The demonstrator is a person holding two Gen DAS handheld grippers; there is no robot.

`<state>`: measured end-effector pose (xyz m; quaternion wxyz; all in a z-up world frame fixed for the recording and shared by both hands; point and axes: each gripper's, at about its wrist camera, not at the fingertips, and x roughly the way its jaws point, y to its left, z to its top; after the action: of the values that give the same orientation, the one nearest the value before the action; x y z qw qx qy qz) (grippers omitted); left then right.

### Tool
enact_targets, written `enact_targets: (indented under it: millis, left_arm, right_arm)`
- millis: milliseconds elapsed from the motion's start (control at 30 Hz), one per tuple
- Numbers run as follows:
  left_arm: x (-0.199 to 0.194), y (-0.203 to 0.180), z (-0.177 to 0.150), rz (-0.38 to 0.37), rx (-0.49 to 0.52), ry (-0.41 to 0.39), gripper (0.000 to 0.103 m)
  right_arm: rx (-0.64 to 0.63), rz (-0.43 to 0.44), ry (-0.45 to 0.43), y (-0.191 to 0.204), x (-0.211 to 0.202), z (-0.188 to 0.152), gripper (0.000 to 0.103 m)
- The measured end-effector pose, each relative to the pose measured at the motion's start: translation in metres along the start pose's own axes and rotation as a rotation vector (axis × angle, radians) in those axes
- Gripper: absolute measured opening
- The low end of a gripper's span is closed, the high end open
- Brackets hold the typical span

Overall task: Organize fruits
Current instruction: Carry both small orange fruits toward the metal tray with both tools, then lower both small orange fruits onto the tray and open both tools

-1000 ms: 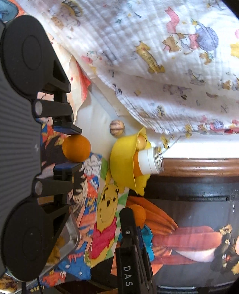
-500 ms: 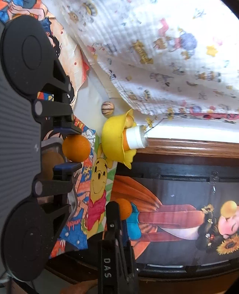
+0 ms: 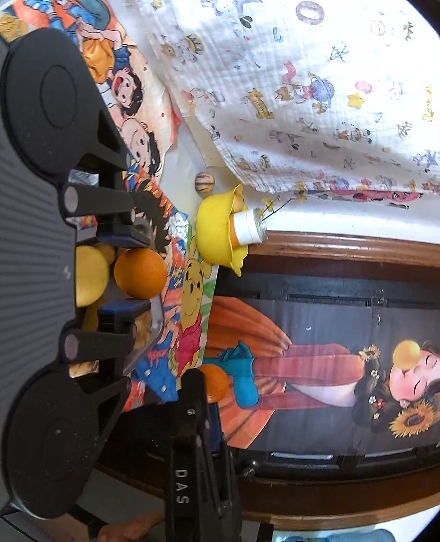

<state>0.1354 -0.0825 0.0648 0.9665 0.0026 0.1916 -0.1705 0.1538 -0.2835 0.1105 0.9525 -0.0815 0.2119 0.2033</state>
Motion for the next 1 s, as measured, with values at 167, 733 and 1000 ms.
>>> enact_targets:
  millis: [167, 733, 1000]
  left_arm:
    - [-0.017, -0.014, -0.012, -0.012, 0.013, 0.009, 0.035]
    - [-0.033, -0.038, -0.048, -0.072, 0.023, 0.109, 0.035]
    - [-0.028, -0.038, -0.055, -0.088, 0.011, 0.148, 0.035]
  right_arm:
    - [0.017, 0.006, 0.018, 0.010, -0.020, -0.024, 0.033]
    - [0.058, -0.043, 0.095, 0.028, -0.040, -0.086, 0.033]
    - [0.078, -0.034, 0.117, 0.028, -0.038, -0.098, 0.033]
